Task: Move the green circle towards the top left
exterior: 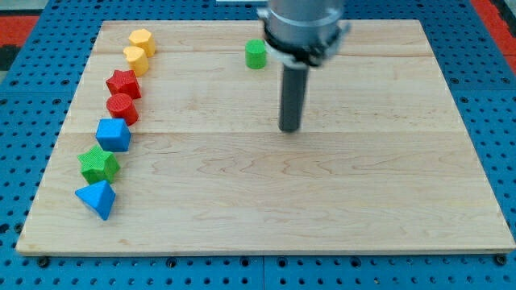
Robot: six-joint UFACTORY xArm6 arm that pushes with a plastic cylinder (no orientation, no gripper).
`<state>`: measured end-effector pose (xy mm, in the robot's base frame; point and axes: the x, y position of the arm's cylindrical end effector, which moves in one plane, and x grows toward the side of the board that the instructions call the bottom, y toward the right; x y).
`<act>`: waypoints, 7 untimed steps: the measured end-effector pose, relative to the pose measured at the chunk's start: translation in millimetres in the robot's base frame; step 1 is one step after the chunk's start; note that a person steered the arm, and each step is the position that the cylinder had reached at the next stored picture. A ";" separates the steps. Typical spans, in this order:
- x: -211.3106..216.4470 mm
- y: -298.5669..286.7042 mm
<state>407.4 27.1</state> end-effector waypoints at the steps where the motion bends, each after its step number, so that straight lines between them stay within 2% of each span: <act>1: -85.9 -1.9; 2: -127.0 -52.3; 3: -165.2 -46.8; 4: -158.6 -10.7; 5: -214.8 -11.0; 6: -195.0 -46.3; 7: -179.5 -11.4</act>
<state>227.9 15.8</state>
